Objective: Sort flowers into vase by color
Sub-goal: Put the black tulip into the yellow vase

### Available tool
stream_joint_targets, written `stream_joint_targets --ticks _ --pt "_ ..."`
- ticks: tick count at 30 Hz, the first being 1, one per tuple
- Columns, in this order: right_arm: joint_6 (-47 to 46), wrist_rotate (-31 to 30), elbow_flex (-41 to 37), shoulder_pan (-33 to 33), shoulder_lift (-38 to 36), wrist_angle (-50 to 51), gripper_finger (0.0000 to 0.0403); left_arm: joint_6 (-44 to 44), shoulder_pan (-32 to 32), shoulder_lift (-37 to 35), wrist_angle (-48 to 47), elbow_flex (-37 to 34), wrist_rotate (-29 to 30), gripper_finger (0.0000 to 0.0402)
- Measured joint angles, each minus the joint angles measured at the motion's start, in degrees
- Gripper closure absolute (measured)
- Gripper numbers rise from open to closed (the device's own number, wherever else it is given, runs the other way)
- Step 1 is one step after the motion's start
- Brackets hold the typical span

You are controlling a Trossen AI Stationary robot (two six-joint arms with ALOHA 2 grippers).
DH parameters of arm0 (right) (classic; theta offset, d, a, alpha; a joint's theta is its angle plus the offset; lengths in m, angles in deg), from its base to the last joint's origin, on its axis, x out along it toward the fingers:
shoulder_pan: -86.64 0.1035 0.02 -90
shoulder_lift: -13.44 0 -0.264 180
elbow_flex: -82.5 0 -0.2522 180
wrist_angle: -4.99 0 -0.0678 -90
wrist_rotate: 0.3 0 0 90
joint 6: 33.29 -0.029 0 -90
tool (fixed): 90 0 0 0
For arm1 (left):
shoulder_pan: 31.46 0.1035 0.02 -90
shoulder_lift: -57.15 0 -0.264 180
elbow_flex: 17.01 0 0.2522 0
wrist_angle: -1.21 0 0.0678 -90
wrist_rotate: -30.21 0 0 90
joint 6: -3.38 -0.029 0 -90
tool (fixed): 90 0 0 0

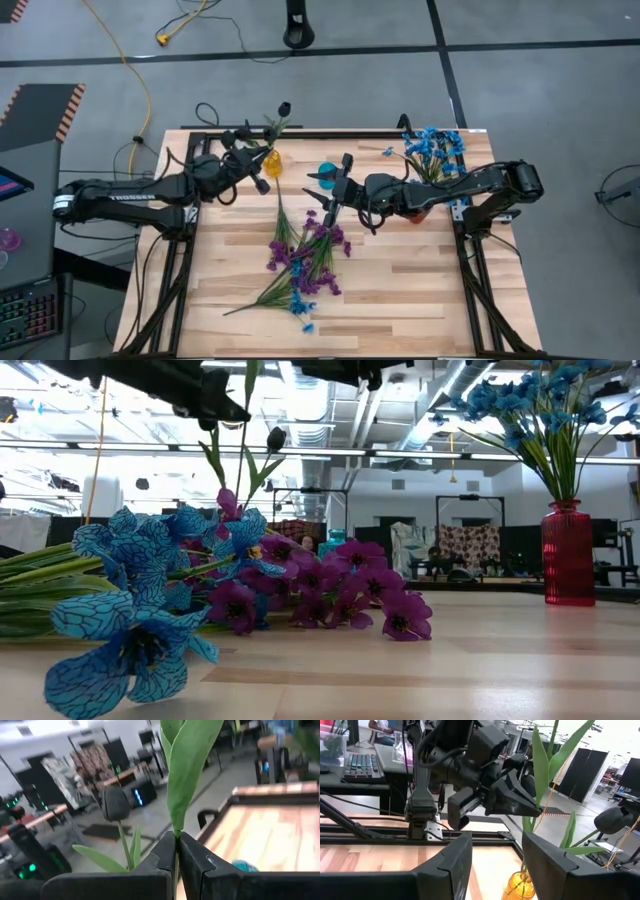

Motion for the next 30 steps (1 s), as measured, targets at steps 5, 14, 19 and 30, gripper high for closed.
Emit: stream_joint_targets --ticks 5,14,19,30 --pt "0.0 0.0 0.0 0.0 0.0 0.5 0.0204 -3.2 0.4 0.0 10.6 -4.9 0.9 0.0401" --pt "-0.2 0.0 0.0 0.0 0.0 0.6 0.0204 -2.6 3.5 0.0 11.0 -6.9 1.5 0.0401" --pt "-0.2 0.0 0.0 0.0 0.0 0.8 0.0204 -0.8 5.2 0.0 11.1 -6.9 -1.0 0.0401" --pt "-1.3 0.0 0.0 0.0 0.0 2.7 0.0204 6.4 8.4 0.0 7.9 -6.9 -1.5 0.0401"
